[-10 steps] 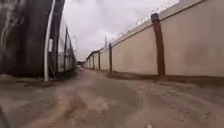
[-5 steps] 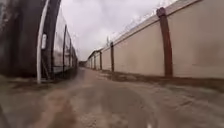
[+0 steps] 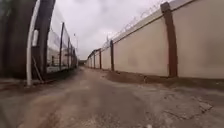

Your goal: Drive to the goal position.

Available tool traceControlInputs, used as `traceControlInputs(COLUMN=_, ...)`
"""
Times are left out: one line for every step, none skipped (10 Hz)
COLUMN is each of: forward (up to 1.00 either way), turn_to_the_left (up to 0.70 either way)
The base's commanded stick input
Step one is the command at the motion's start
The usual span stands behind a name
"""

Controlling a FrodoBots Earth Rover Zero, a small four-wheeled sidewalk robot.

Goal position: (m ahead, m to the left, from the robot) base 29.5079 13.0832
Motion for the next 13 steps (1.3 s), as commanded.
traceControlInputs(forward=0.85, turn_to_the_left=0.0)
traceControlInputs(forward=0.85, turn_to_the_left=0.0)
traceControlInputs(forward=0.85, turn_to_the_left=0.0)
traceControlInputs(forward=0.85, turn_to_the_left=0.0)
traceControlInputs(forward=0.85, turn_to_the_left=0.0)
traceControlInputs(forward=0.85, turn_to_the_left=0.04)
traceControlInputs(forward=0.85, turn_to_the_left=0.28)
traceControlInputs(forward=0.85, turn_to_the_left=0.34)
traceControlInputs(forward=0.85, turn_to_the_left=0.34)
traceControlInputs(forward=0.85, turn_to_the_left=0.33)
traceControlInputs(forward=0.85, turn_to_the_left=0.09)
traceControlInputs(forward=0.85, turn_to_the_left=0.0)
traceControlInputs(forward=0.85, turn_to_the_left=0.0)
